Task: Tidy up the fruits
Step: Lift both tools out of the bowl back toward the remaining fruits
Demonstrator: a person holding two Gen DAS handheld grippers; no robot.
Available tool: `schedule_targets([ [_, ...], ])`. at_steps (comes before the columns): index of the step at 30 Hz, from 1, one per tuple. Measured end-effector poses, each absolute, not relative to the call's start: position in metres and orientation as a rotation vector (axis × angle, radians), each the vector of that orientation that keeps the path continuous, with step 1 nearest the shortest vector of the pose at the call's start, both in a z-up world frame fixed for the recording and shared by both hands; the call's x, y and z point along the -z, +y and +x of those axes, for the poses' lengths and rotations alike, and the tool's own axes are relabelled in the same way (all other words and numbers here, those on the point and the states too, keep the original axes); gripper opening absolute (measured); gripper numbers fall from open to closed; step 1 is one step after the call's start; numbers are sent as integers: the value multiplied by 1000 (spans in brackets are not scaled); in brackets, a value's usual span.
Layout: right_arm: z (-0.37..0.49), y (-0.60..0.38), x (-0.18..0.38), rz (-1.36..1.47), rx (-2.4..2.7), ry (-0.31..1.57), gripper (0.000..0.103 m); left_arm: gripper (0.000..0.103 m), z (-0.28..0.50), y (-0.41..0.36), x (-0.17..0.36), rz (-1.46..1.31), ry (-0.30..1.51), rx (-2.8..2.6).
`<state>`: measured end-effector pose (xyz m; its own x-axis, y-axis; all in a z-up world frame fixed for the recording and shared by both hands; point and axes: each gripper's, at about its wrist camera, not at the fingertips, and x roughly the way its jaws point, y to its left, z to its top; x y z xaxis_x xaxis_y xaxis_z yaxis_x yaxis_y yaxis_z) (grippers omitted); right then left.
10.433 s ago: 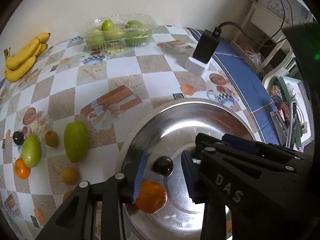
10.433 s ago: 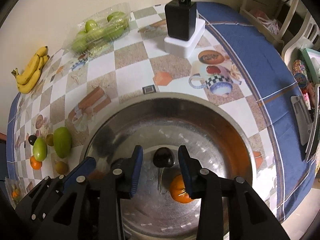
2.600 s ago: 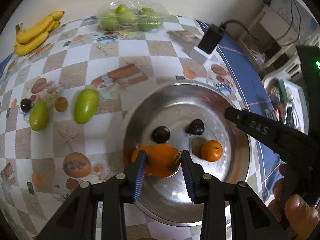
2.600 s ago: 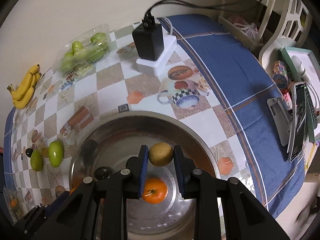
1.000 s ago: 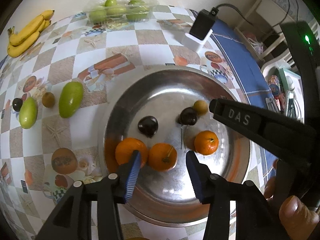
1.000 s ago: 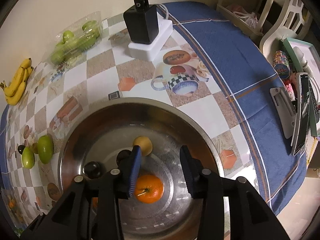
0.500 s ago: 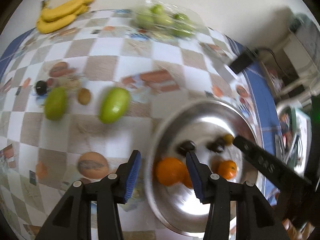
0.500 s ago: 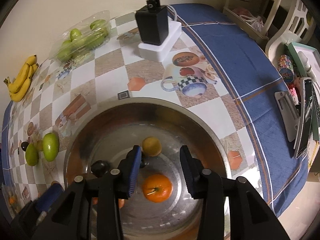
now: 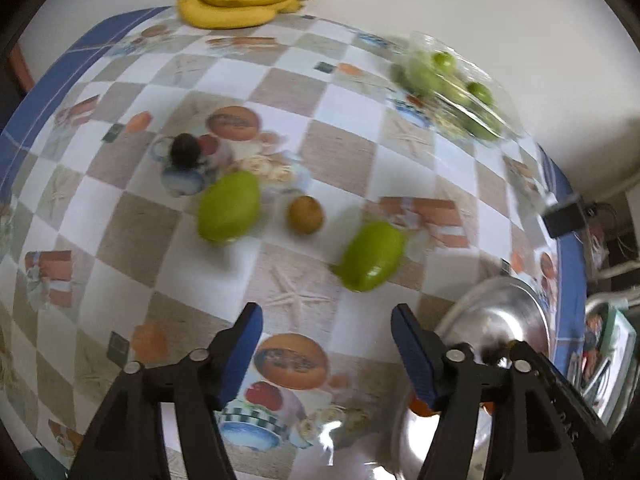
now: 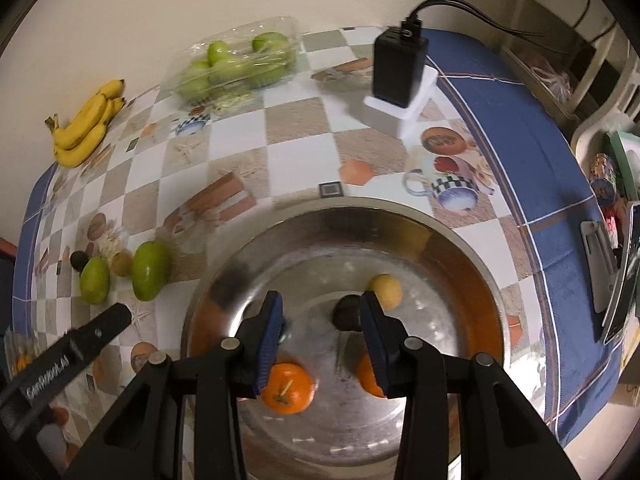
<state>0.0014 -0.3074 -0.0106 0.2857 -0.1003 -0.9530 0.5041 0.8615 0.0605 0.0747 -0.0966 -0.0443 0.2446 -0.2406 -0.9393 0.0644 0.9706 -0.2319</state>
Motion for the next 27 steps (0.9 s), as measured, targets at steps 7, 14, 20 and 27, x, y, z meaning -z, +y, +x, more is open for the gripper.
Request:
schedule_targets([
  [7,3,-300,15,370,397,1232,60,87,78,-89,50,-140,1309,162],
  [14,7,-296,21,359,392,1239,68,101,80,-85,49,-111,1285,136],
  [20,9,-293,26,336,394,1251,82,103,82,-80,52,-109,1282,112],
  [27,10,-290,31,320,394,1259,90,103,82,-78,53,-115,1285,95],
])
